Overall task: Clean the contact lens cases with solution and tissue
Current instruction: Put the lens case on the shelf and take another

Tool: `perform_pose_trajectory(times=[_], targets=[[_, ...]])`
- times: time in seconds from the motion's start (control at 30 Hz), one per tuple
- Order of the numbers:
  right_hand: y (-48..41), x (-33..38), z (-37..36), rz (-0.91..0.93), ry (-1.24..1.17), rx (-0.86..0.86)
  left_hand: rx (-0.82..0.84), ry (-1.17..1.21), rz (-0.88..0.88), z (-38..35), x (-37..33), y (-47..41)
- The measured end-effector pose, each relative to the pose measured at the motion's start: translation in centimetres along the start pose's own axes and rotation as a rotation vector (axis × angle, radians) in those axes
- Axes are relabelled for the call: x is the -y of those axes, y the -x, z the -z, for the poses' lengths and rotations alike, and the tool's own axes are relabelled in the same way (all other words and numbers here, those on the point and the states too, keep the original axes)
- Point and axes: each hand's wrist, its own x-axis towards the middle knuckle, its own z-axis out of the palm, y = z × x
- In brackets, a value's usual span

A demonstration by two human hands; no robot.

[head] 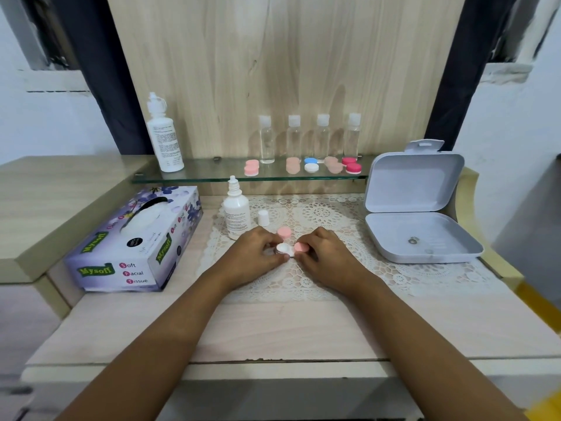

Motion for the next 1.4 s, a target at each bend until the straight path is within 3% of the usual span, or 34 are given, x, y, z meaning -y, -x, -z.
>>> perform_pose_trajectory(times=[0.5, 1.13, 1.4], targets=[[-0.31, 0.18, 0.27, -0.098, -0.085, -0.005, -0.105, 0.109, 0.018, -0.74, 0.51, -0.02], [-0.33, -0.32, 0.27, 0.105, -0.03, -0.02, -0.099, 0.11, 0.021, -0.94, 0.6, -0.32], [-0.05, -0.12, 0.14, 0.069, -0.063, 0.039, -0.1, 0.122, 0.026, -0.91, 0.52, -0.24]])
